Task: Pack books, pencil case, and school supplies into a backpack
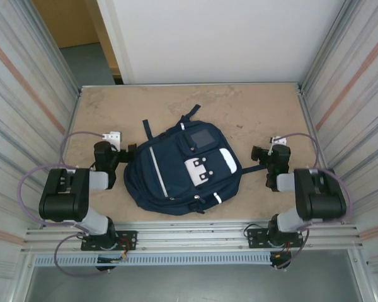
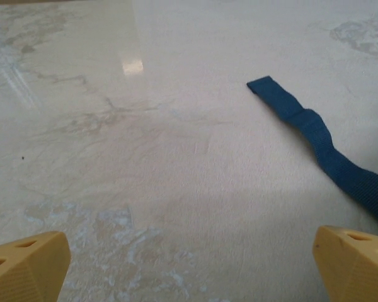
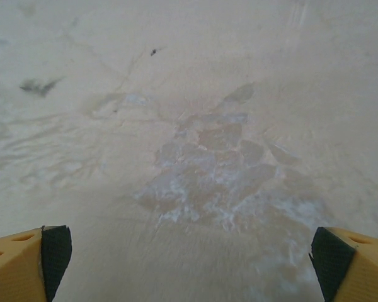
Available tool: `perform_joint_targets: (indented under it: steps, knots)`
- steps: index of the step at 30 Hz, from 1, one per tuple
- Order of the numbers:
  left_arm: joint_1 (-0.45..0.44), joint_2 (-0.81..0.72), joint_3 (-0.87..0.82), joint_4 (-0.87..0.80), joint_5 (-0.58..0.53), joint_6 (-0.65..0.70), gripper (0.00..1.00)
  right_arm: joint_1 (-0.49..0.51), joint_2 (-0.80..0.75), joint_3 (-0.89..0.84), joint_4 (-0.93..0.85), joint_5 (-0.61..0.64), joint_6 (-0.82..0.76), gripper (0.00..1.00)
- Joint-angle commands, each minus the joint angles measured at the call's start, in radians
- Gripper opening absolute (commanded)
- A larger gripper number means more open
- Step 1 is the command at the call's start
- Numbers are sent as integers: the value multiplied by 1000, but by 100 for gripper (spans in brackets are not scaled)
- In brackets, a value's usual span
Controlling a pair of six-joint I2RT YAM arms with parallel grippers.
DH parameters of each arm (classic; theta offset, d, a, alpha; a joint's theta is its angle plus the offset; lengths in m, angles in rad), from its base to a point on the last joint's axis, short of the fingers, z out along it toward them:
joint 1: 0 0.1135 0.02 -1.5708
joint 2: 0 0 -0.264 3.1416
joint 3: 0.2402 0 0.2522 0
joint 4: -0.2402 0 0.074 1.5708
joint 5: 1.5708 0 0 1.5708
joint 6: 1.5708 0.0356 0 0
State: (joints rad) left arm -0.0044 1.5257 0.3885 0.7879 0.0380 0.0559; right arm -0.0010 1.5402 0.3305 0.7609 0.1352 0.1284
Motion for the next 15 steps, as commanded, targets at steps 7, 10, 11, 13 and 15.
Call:
perform_joint_targets:
  steps: [7, 10, 11, 13, 15]
  knots:
    - [-3, -5, 32, -11, -3, 8, 99, -31, 0, 72, 44, -55, -22, 99]
    - [-5, -7, 30, -4, -3, 8, 99, -26, -1, 68, 52, -45, -29, 99]
    - [-5, -7, 27, 0, -4, 8, 99, -28, 6, 68, 64, -54, -30, 99]
    - [-4, -10, 26, 1, -5, 8, 99, -27, 2, 70, 55, -58, -28, 99]
    - [-3, -9, 24, 4, -5, 7, 99, -25, 0, 70, 52, -60, -34, 99]
